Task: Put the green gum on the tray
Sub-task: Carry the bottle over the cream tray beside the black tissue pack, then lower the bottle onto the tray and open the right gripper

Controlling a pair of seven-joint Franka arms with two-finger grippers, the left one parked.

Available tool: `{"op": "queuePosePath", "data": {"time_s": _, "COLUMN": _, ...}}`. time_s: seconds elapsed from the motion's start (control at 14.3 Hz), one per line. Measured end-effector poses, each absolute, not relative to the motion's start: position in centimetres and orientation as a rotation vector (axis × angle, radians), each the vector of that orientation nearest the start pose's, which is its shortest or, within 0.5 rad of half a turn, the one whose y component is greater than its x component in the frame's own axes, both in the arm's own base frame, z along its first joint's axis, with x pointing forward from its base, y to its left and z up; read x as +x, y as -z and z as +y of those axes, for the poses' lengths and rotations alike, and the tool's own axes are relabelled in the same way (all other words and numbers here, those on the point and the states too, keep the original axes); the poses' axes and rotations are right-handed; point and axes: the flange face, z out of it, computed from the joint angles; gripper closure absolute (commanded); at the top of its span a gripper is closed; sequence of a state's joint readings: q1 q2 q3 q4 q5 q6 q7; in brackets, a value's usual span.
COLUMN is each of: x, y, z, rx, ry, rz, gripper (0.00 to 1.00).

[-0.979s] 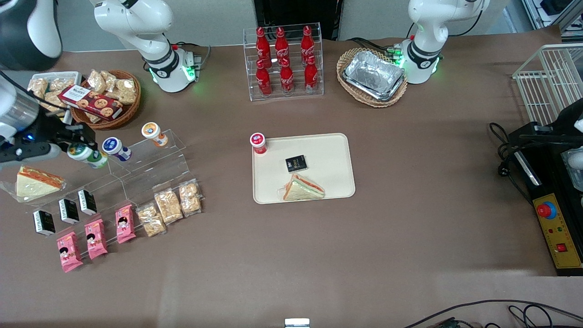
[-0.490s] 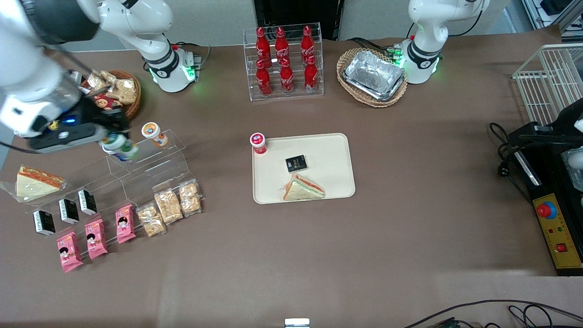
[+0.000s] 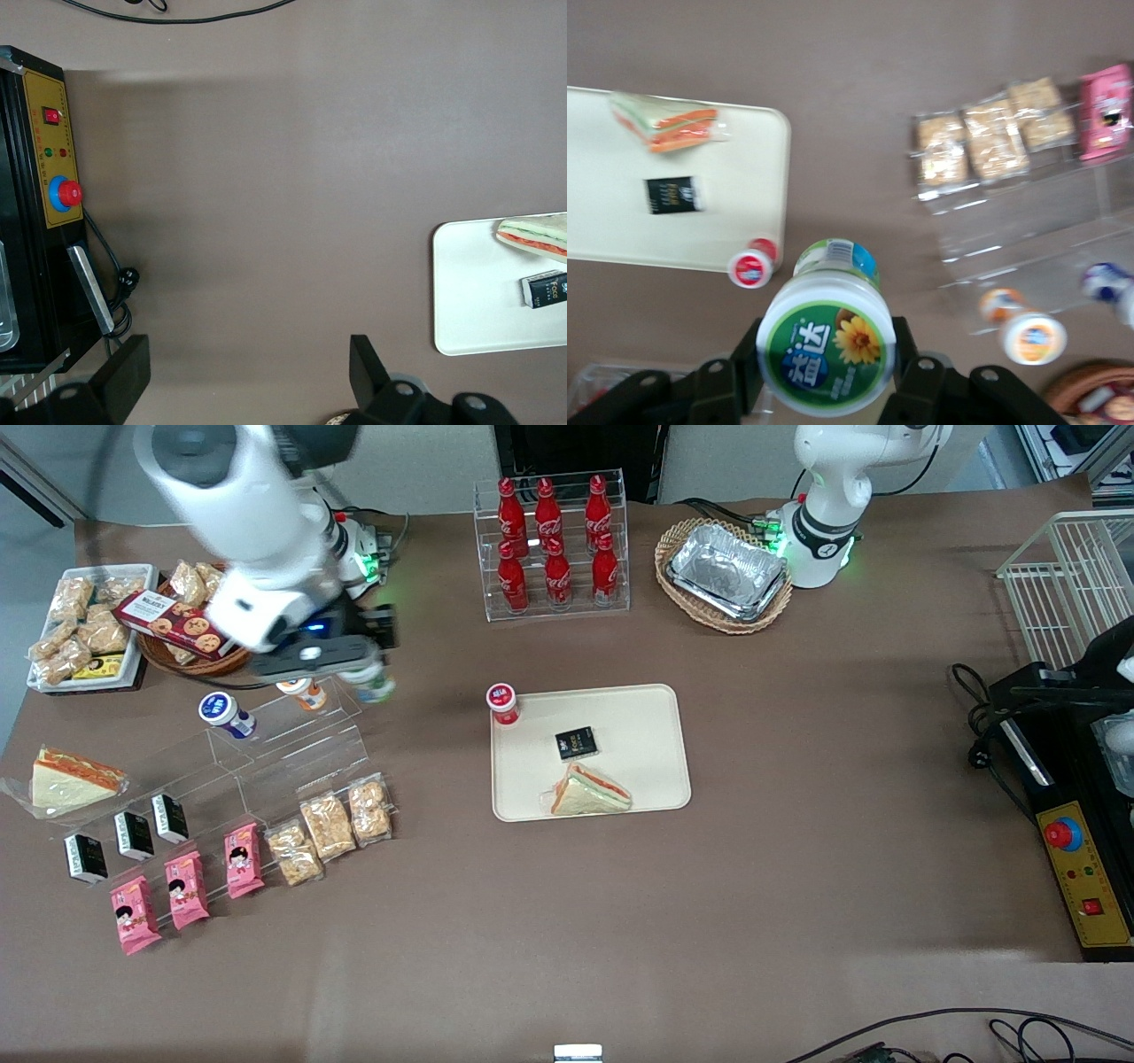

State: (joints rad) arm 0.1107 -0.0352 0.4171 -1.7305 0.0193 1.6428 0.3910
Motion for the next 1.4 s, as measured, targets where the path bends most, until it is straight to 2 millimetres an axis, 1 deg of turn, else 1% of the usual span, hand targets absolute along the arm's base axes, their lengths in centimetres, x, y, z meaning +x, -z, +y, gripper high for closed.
{"op": "queuePosePath", "data": {"time_s": 0.14, "x": 45.8, "y": -55.0, "z": 32.7, "rx": -3.142, "ry": -0.083, "rz": -0.165, "gripper": 1.0}}
{"op": "queuePosePath", "data": {"time_s": 0.35, "x": 44.6, "y": -50.5, "z": 38.9, "rx": -3.139, "ry": -0.077, "rz": -0.123, "gripper": 1.0}}
{"op": "queuePosePath", "data": {"time_s": 0.49, "x": 44.1, "y": -47.1, "z": 42.1, "rx": -3.129, "ry": -0.086, "rz": -0.116, "gripper": 1.0}}
{"op": "queuePosePath", "data": {"time_s": 0.63, "x": 44.0, "y": -43.1, "z": 44.3, "rx": -3.135, "ry": -0.073, "rz": -0.084, "gripper": 1.0}}
{"op": "queuePosePath", "data": {"time_s": 0.77, "x": 44.0, "y": -38.0, "z": 45.5, "rx": -3.15, "ry": -0.049, "rz": -0.059, "gripper": 1.0}}
{"op": "queuePosePath", "data": {"time_s": 0.91, "x": 43.5, "y": -33.0, "z": 46.0, "rx": -3.159, "ry": -0.048, "rz": -0.053, "gripper": 1.0}}
{"op": "queuePosePath", "data": {"time_s": 0.98, "x": 43.2, "y": -31.1, "z": 46.0, "rx": -3.16, "ry": -0.064, "rz": -0.049, "gripper": 1.0}}
{"op": "queuePosePath", "data": {"time_s": 1.05, "x": 42.9, "y": -29.6, "z": 45.9, "rx": -3.159, "ry": -0.081, "rz": -0.047, "gripper": 1.0}}
{"op": "queuePosePath", "data": {"time_s": 1.12, "x": 42.8, "y": -28.5, "z": 45.7, "rx": -3.156, "ry": -0.09, "rz": -0.045, "gripper": 1.0}}
{"op": "queuePosePath", "data": {"time_s": 1.4, "x": 42.6, "y": -25.3, "z": 45.2, "rx": -3.143, "ry": -0.113, "rz": -0.021, "gripper": 1.0}}
